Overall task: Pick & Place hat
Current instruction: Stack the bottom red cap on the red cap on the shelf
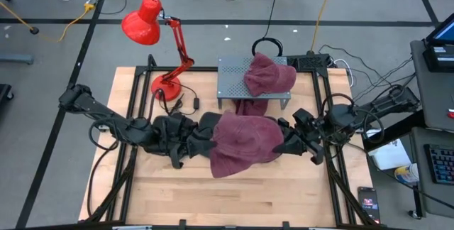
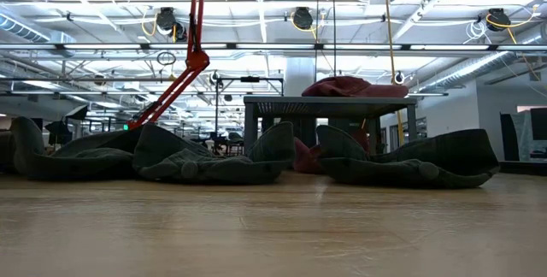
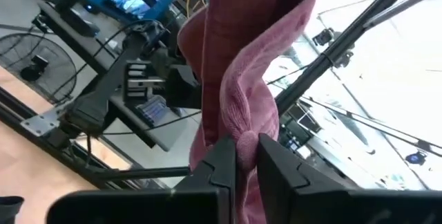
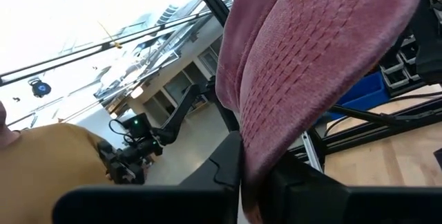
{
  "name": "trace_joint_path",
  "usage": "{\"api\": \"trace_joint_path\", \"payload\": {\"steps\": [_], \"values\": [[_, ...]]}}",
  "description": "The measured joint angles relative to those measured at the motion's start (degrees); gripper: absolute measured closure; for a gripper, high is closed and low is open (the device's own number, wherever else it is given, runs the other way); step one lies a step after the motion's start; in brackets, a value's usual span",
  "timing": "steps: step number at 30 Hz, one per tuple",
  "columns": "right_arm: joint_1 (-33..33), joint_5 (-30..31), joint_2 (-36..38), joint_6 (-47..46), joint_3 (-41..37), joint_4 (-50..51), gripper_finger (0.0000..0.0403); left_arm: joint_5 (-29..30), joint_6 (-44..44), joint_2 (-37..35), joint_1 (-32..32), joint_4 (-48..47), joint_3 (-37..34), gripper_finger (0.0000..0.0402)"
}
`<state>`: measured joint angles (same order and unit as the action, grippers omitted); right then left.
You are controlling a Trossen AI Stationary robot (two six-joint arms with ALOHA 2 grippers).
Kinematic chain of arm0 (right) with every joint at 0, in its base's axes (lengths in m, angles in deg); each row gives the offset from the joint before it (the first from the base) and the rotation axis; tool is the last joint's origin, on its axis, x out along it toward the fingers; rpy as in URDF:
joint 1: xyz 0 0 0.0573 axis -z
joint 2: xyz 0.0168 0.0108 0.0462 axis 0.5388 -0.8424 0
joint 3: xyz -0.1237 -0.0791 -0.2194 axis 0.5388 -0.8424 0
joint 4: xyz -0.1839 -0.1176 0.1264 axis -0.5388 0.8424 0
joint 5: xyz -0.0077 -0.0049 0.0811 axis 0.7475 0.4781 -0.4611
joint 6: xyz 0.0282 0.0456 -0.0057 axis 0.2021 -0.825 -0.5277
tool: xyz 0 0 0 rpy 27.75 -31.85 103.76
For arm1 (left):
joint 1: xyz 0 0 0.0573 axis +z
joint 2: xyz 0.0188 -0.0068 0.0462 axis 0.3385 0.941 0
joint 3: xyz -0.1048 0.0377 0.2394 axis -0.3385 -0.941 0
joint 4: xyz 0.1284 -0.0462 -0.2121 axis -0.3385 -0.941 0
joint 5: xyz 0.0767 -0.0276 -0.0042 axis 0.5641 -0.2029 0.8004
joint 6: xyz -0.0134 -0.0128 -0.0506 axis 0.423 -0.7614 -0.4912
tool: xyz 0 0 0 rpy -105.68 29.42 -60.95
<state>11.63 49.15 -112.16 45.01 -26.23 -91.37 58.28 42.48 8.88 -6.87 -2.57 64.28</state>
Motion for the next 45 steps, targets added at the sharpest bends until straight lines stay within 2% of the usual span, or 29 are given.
{"api": "trace_joint_path", "payload": {"steps": [5, 9, 12, 15, 18, 21, 27, 33, 37, 39, 43, 45], "values": [[0.0, 2.9, 1.1, -2.4, 0.0, 3.7, 0.0349, -1.26, -1.13, -0.89, -0.13, 3.59, 0.0, 0.0368], [-0.09, 1.2, 4.17, -4.04, 0.0, 12.66, 0.0319, -1.24, -2.35, -2.18, -0.89, 3.81, 0.04, 0.0368], [-0.51, 1.32, 6.72, -6.99, 0.0, 18.83, 0.0311, -0.17, -3.79, -2.6, -1.32, 3.35, 0.49, 0.0368], [-0.66, 1.45, 8.6, -6.78, 0.0, 21.55, 0.031, 2.24, -3.7, -2.41, -2.11, -2.1, 3.4, 0.0368], [-0.66, 1.69, 10.45, -3.92, 0.0, 21.7, 0.031, 4.91, -4.22, -1.65, -2.23, -12.11, 9.29, 0.0368], [-0.68, 3.47, 12.13, 0.69, 0.0, 20.84, 0.031, 10.45, -3.57, 0.21, -2.11, -18.15, 14.77, 0.0368], [-0.92, 3.8, 14.01, 12.78, 0.0, 8.22, 0.031, 18.74, 1.5, 6.17, -0.49, -18.22, 24.2, 0.0368], [-1.16, 1.97, 14.5, 20.83, 0.02, -3.15, 0.0315, 25.01, 8.96, 16.41, 3.13, -17.99, 35.16, 0.0368], [-1.16, -3.93, 14.56, 21.27, 0.02, -7.55, 0.0316, 24.83, 12.59, 23.32, 6.62, -17.84, 43.22, 0.0368], [-1.16, -7.87, 14.56, 21.25, 0.02, -10.47, 0.0316, 22.86, 13.62, 26.7, 8.66, -17.9, 46.81, 0.0368], [-1.16, -14.67, 14.56, 21.08, 0.0, -16.91, 0.0316, 13.98, 14.25, 32.13, 13.53, -18.24, 53.22, 0.0368], [-1.16, -16.14, 14.56, 21.07, 0.02, -19.4, 0.0316, 9.03, 14.07, 34.58, 16.17, -18.46, 56.03, 0.0368]]}}
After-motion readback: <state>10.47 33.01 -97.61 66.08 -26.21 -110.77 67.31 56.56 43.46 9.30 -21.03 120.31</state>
